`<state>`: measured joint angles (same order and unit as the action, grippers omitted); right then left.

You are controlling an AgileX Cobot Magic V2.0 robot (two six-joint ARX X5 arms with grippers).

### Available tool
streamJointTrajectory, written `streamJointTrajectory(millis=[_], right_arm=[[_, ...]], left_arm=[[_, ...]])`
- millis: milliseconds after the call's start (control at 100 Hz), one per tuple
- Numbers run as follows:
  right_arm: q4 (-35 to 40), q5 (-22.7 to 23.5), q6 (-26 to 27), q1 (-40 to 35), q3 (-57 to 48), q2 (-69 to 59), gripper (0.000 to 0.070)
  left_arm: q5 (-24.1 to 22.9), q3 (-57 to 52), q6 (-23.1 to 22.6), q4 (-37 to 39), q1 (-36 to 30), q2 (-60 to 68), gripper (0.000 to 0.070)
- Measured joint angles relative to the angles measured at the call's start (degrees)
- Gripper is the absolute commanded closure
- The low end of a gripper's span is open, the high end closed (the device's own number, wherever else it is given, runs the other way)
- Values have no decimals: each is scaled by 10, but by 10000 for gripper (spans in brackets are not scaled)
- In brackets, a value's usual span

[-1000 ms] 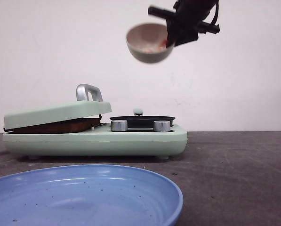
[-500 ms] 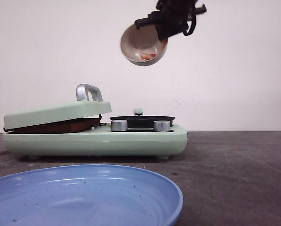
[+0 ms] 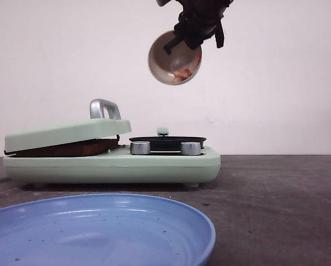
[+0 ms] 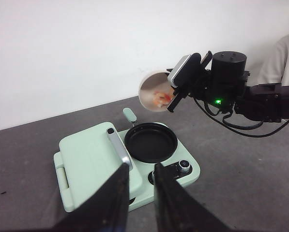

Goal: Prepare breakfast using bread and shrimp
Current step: 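Tilt the bowl with the right gripper to pour shrimp into the pan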

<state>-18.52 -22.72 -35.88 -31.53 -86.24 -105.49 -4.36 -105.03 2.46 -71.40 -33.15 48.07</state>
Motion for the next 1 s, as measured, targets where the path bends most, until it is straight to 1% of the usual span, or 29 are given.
streamJointTrajectory(millis=[160,330,490,670,820,1000], right_arm=[[-32,0,-60,-3,0,0,700],[-46,0,-105,-11,0,0,700],[-50,2,-137,-19,0,0,700],[-79,2,-172,-24,0,0,700],[-81,2,-207,-27,0,0,700],[-85,2,-225,-29,-3,0,700]], left_arm=[[0,0,0,0,0,0,689],[0,0,0,0,0,0,689],[0,0,0,0,0,0,689],[0,0,0,-2,0,0,689],[0,0,0,-2,0,0,689],[0,0,-2,-2,0,0,689]])
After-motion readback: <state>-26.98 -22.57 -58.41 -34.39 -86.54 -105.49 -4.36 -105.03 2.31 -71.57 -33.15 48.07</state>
